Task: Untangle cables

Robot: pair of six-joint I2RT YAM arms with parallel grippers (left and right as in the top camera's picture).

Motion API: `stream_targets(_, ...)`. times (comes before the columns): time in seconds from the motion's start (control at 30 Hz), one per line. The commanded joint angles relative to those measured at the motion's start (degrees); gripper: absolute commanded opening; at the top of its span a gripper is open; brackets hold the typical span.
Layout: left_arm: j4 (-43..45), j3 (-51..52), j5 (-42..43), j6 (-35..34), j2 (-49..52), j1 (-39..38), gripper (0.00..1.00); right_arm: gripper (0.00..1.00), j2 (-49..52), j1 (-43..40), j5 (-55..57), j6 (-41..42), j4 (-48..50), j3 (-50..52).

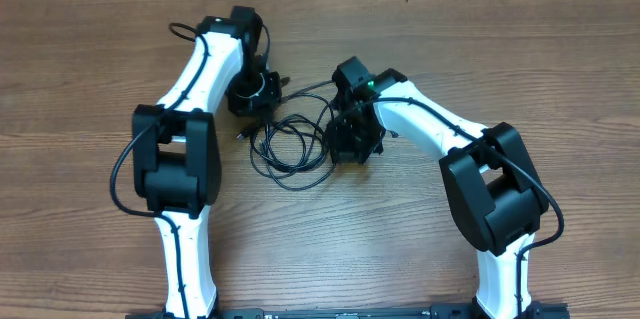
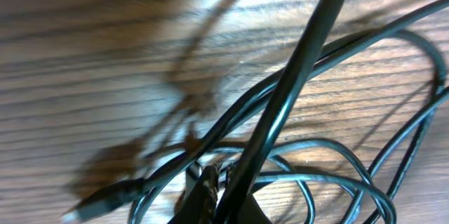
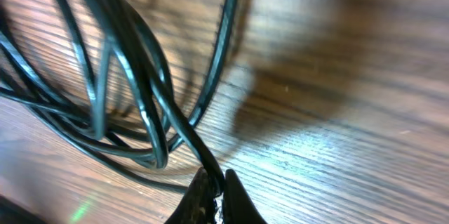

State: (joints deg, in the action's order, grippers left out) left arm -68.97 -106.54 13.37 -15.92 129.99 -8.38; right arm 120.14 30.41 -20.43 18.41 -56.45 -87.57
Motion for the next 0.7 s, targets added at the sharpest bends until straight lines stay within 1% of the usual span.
stream_targets(0.0,-0.76,-0.24,0.66,-0.04,-6.23,2.73,0.04,0.04,-7.89,-0.94,2.29,-2.36,-0.44,-6.19)
stream_targets(0.3,-8.52,0.09,0.72,-0.35,-6.54,4.61,0.05,0.04,-19.45,-0.92,11.26,-2.43,-0.24,-13.86)
stream_targets(0.37,-9.27,0.11,1.75,0.79,-6.54,4.5,0.1,0.04,-21.46,-0.92,12.79,-3.82,1.01,-14.43)
stream_targets(0.4,-9.62,0.11,1.88,1.22,-6.54,4.42,0.17,0.04,-22.29,-0.92,13.9,-4.42,1.81,-14.47)
stream_targets(0.43,-10.08,0.11,1.75,1.4,-6.54,4.24,0.3,0.04,-23.06,-0.92,15.37,-5.05,2.54,-14.47)
stream_targets(0.47,-10.43,0.11,1.66,1.4,-6.54,4.09,0.57,0.04,-23.69,-0.92,17.35,-5.03,3.3,-14.47)
stream_targets(0.5,-10.54,0.2,1.7,1.38,-6.54,3.93,0.75,0.04,-24.13,-0.92,18.6,-5.05,3.72,-14.47)
stream_targets(0.53,-10.49,0.33,1.73,1.38,-6.54,3.85,0.82,0.04,-24.37,-0.92,19.04,-5.11,3.82,-14.47)
stream_targets(0.57,-10.51,0.33,1.73,1.36,-6.54,3.78,0.85,0.04,-24.37,-0.92,18.99,-5.25,3.65,-14.47)
stream_targets(0.63,-10.51,0.37,1.73,1.38,-6.54,3.5,0.87,0.04,-24.3,-0.92,18.16,-5.22,2.75,-14.45)
stream_targets(0.67,-10.54,0.39,1.73,1.4,-6.54,3.21,0.86,0.06,-24.09,-0.92,17.4,-5.2,1.92,-14.43)
